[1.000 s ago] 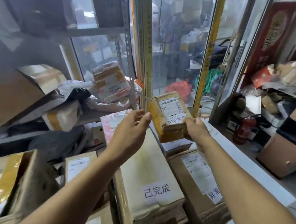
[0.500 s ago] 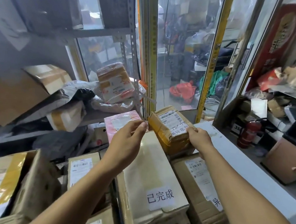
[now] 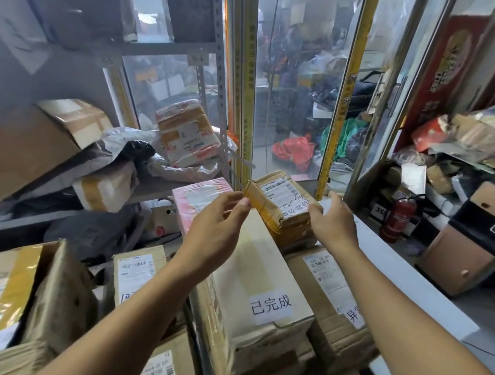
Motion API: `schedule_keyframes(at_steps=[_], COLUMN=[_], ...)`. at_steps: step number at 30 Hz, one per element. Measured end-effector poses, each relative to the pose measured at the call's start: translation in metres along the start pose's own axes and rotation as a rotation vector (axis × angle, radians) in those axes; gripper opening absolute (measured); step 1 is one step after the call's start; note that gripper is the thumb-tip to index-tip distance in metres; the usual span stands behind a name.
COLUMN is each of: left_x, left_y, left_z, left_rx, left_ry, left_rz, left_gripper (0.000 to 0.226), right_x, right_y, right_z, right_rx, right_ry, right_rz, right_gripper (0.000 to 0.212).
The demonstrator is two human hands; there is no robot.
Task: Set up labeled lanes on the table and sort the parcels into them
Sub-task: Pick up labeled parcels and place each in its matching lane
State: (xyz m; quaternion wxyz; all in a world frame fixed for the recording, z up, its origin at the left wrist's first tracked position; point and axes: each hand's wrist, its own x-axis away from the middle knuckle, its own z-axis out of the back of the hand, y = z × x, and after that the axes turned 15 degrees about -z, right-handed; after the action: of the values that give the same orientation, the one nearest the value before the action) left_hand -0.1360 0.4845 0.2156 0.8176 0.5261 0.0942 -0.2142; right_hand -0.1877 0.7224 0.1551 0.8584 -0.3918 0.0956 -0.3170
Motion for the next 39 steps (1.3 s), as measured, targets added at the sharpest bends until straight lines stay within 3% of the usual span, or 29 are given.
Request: schedule_keyframes(at_steps=[4,11,16,23,30,39], left_x=[0.014,0.058,0.122,0.260,0.415,0.580], left_y=[0.007,0.004,-0.009,-0.052,-0.111,-0.178], left_z=[0.027,0.127,0.218,0.384,0.530,0.616], left_rx=[-0.022,-0.139,-0.239,-0.453,-0.565,-0.593], left_ry=[0.036,0.165,0.282,0.404,0.493,0.655], left_rz=[-0.053,-0.133,-0.149,-0.139,0.096,0.524], left_gripper=[0.045,0.032,0.035,0.051,0.048,0.044], right_x=[0.051,0.179,0.291,0.472,0.630,0.765], right_y=[-0.036,-0.125,-0.169,-0.224,-0.264,-0.266], right_z=[0.012,0.011,-0.026,-0.143,-0.272,-0.402], right_rx=[-0.034,0.047,0.031,0.114,0.177,0.286], right_ry=[0.024,-0.176,-0.342,-0.427,-0.584,-0.890], right_rz=[0.293,0.723,0.890,1.026,1.082,1.126], right_gripper=[0.057,0.062,0.062,0.061,0.064,0.062])
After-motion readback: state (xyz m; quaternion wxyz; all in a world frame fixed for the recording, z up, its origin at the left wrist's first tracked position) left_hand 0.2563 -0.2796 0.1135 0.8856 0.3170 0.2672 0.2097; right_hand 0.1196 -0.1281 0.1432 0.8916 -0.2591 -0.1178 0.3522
